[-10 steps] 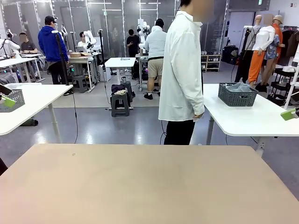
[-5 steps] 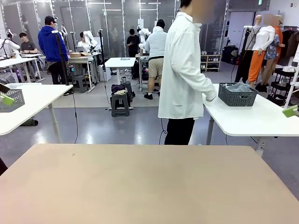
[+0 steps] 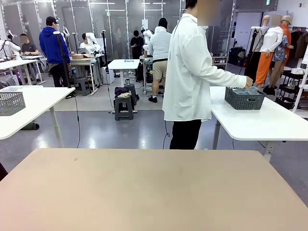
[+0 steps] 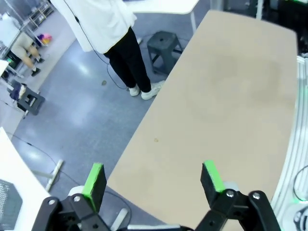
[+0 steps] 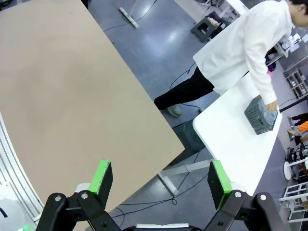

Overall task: Fold the towels and place them in the basket.
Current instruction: When a person lays out a Towel with hook on the table, fold it in half twice.

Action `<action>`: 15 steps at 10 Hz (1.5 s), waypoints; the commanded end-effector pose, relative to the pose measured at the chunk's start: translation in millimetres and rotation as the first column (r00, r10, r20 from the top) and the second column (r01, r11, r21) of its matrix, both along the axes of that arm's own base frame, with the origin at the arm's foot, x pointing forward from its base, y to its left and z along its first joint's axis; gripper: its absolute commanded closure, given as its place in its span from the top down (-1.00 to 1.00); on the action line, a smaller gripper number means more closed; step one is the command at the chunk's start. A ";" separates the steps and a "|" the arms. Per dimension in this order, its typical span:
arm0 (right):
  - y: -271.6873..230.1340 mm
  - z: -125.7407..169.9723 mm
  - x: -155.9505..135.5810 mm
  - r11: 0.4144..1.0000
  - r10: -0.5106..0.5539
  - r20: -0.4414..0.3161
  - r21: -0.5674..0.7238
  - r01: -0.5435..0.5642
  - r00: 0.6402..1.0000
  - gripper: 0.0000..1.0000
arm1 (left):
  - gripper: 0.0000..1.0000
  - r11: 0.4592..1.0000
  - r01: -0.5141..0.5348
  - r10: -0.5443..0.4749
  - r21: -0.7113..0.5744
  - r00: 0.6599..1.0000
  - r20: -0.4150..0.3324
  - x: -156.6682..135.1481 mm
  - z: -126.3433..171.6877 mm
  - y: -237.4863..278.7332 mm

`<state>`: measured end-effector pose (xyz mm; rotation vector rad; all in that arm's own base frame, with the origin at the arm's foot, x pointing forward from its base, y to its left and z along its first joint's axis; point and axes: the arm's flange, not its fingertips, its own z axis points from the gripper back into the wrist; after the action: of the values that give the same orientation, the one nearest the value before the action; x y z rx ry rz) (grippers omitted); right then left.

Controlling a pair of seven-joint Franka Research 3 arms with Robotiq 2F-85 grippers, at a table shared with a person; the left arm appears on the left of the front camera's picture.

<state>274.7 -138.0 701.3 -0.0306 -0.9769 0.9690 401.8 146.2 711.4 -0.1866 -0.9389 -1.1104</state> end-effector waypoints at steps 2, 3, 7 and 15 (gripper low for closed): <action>-22.2 22.4 -8.0 0.998 0.062 0.036 -0.034 -0.061 0.997 1.00 | 1.00 0.998 0.060 -0.060 0.001 0.998 0.036 5.2 25.0 25.9; -26.0 29.1 -13.4 0.997 0.064 0.046 -0.044 -0.062 0.997 1.00 | 1.00 0.998 0.060 -0.060 0.012 0.997 0.037 3.8 31.3 32.4; -30.7 40.2 -25.6 0.995 0.078 0.077 -0.065 -0.073 0.994 1.00 | 1.00 0.997 0.069 -0.070 0.024 0.997 0.023 -1.7 36.0 41.6; -32.8 45.3 -19.1 0.994 0.090 0.047 -0.062 -0.087 0.995 1.00 | 1.00 0.999 0.039 -0.045 0.036 0.987 0.151 -19.6 27.1 32.4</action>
<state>254.6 -165.5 745.1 -0.0701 -1.0069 1.0592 388.6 186.3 749.3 -0.1299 -1.0302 -1.1816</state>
